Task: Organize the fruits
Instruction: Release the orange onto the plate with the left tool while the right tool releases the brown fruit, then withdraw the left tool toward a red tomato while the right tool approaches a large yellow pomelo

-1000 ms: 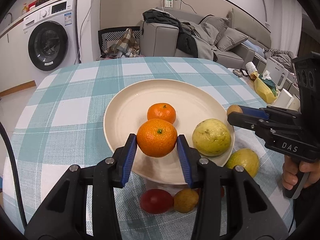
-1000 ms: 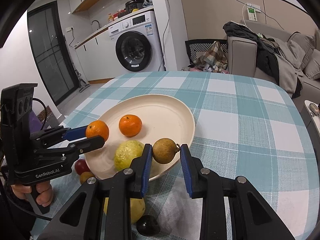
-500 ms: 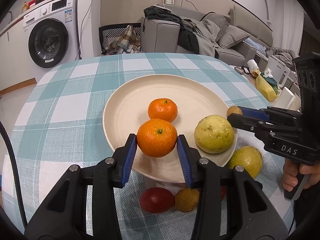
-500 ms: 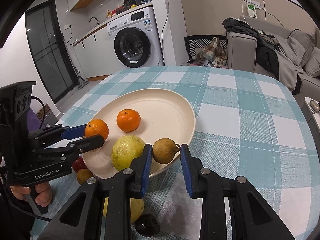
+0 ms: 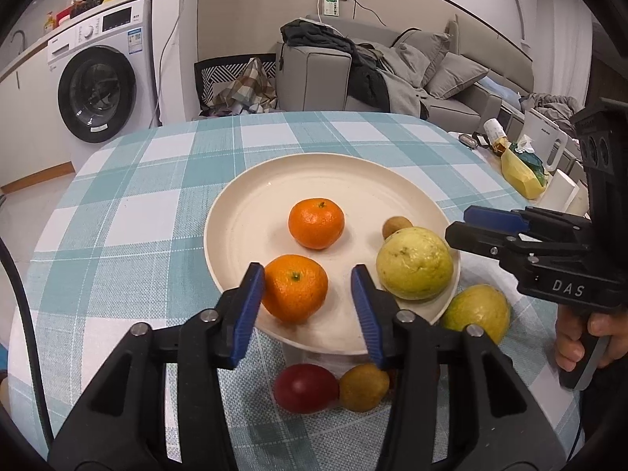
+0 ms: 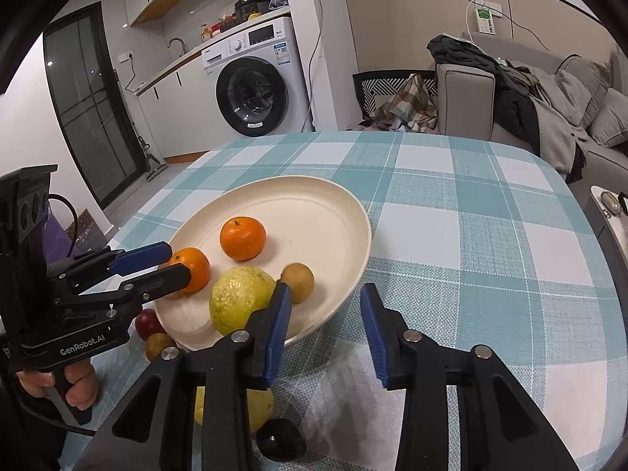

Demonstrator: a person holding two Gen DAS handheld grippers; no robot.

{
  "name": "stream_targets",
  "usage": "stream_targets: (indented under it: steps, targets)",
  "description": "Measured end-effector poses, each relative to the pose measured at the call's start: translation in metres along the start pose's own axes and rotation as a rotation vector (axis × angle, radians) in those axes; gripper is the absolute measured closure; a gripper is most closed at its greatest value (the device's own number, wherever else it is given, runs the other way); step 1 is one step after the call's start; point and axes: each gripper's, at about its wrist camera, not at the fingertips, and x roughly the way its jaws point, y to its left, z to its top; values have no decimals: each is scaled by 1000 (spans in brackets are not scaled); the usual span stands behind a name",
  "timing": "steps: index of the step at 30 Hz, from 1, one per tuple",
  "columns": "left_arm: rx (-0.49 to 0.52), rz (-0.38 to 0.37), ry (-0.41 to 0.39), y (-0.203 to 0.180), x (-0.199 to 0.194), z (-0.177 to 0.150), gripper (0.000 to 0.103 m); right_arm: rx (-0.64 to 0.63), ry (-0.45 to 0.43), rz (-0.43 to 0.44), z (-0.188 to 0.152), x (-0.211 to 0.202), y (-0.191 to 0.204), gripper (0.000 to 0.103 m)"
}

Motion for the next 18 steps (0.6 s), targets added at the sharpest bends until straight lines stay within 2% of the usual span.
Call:
stream_targets:
  steps: [1,3,6,7,8,10,11,13,18]
  targets:
    - [0,2,-1,0,-1,-1,50,5,-3,2,0,-1,-1,52]
    - [-4,5,-5,0,-5,-3,40,17,-16,3,-2,-5,-3,50]
    - [-27,8,-7,4,-11,-6,17,44,-27,5,-4,-10,-6,30]
    - [-37,6,-9,6,-14,-8,16,53,-28,6,-4,-10,-6,21]
    - [-44,1,-9,7,-17,-9,15,61,-32,8,-6,-13,-7,17]
    - [-53,1,-4,10,-22,-13,4,65,-37,4,-8,-19,-7,12]
    - [-57,5,-7,10,-25,-15,1,65,-36,0,-9,-21,-6,5]
    - [-63,3,-29,12,-34,-18,1,66,-41,-2,-9,-25,-5,0]
    - [-68,3,-48,15,-52,-25,1,36,-28,-28,-13,-36,2,0]
